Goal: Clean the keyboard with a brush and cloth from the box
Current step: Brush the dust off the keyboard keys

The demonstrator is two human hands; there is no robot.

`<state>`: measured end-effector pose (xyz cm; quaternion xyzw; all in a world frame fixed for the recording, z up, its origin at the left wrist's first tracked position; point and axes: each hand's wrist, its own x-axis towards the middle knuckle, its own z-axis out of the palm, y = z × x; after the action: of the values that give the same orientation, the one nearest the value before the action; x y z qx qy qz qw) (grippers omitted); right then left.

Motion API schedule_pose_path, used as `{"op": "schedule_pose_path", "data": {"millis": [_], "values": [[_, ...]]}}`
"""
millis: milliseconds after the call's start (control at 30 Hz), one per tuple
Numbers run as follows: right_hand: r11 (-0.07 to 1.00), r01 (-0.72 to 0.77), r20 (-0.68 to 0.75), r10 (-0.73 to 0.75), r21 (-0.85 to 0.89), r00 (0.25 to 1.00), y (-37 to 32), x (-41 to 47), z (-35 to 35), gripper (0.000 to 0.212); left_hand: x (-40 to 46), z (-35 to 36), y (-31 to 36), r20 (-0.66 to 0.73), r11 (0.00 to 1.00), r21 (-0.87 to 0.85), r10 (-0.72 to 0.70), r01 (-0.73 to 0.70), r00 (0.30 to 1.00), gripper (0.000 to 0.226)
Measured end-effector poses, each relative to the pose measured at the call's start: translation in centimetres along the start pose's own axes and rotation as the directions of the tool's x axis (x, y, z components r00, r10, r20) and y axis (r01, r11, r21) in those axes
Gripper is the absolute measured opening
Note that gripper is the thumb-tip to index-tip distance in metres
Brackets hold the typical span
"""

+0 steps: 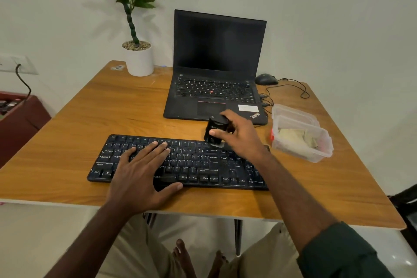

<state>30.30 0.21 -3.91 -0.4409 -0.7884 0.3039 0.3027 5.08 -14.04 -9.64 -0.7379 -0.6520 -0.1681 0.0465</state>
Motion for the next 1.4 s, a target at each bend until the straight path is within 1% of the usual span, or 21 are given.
{"op": "schedule_pose_path", "data": {"millis": [100,233,367,433,500,533,633,733,800,900,967,1033,1100,1133,1200,1267,1333,1400], "values": [[1.0,-0.002,0.059,0.002,-0.003,0.998,0.1,0.1,-1.3,0.034,-0.1,-0.2,0.1,0.0,1.0,-0.005,-0.007,0.007,1.0,0.096],[0.997,-0.067,0.158,0.07,-0.023,0.985,1.1,-0.6,-5.5,0.032,-0.1,-0.2,0.1,0.004,1.0,-0.002,-0.016,0.016,1.0,0.097],[0.991,-0.099,0.116,0.109,-0.089,0.987,1.8,-1.3,-8.7,0.04,0.0,0.0,0.0,0.002,1.0,0.002,-0.016,0.016,1.0,0.097],[0.993,-0.113,0.091,0.115,-0.027,0.989,1.9,-1.6,-8.0,0.038,0.0,0.0,0.0,-0.001,1.0,-0.001,-0.011,0.011,1.0,0.097],[0.989,-0.122,0.071,0.116,0.078,0.991,1.7,-1.8,-5.9,0.033,0.0,0.0,0.0,-0.001,1.0,0.002,-0.011,0.011,1.0,0.097],[0.989,-0.109,0.056,0.104,0.099,0.993,1.5,-1.7,-4.7,0.032,0.0,0.0,0.0,0.0,1.0,0.004,-0.01,0.01,1.0,0.097],[0.995,-0.049,0.032,0.046,0.091,0.998,0.6,-1.1,-1.9,0.03,0.1,0.0,0.0,0.0,1.0,0.004,-0.01,0.01,1.0,0.097],[0.996,-0.001,0.061,-0.004,0.084,0.998,-0.3,-0.6,-0.8,0.031,0.0,-0.1,0.0,0.0,1.0,-0.001,-0.015,0.015,1.0,0.097],[0.998,0.001,0.086,-0.007,0.063,0.996,-0.2,-0.4,-1.5,0.032,-0.1,-0.2,0.0,-0.005,1.0,-0.01,-0.024,0.024,1.0,0.097],[0.999,-0.034,0.14,0.034,-0.006,0.99,1.0,-0.4,-4.5,0.034,-0.1,-0.1,-0.1,-0.01,1.0,-0.015,-0.026,0.026,1.0,0.097],[0.997,-0.045,0.108,0.052,-0.07,0.993,1.9,-0.7,-6.7,0.034,-0.1,-0.1,-0.2,-0.009,1.0,-0.016,-0.025,0.025,1.0,0.097],[0.995,-0.04,-0.001,0.04,-0.094,0.999,2.7,-1.3,-8.4,0.035,0.0,0.0,-0.2,-0.01,1.0,-0.017,-0.019,0.019,1.0,0.097],[0.999,-0.034,-0.131,0.03,-0.03,0.991,3.4,-2.1,-9.3,0.035,0.0,0.0,-0.2,-0.013,1.0,-0.018,-0.012,0.012,1.0,0.097],[0.999,-0.037,-0.161,0.038,0.011,0.986,3.8,-2.6,-9.4,0.035,0.0,0.0,-0.2,-0.019,1.0,-0.021,-0.01,0.01,1.0,0.097],[0.998,-0.049,-0.138,0.056,0.05,0.989,4.2,-3.5,-9.1,0.033,-0.1,0.1,-0.2,-0.027,1.0,-0.03,-0.011,0.01,1.0,0.098],[0.997,-0.064,-0.11,0.068,0.041,0.992,4.5,-3.8,-7.9,0.032,-0.1,0.0,-0.2,-0.026,0.999,-0.034,-0.008,0.007,1.0,0.098],[0.995,-0.066,-0.142,0.076,0.077,0.987,4.3,-3.5,-6.4,0.033,0.0,0.0,-0.3,-0.021,1.0,-0.029,-0.004,0.004,1.0,0.098],[0.996,-0.05,-0.179,0.062,0.068,0.982,3.8,-2.9,-5.2,0.034,0.0,-0.1,-0.5,-0.021,1.0,-0.024,-0.02,0.019,1.0,0.097]]}}
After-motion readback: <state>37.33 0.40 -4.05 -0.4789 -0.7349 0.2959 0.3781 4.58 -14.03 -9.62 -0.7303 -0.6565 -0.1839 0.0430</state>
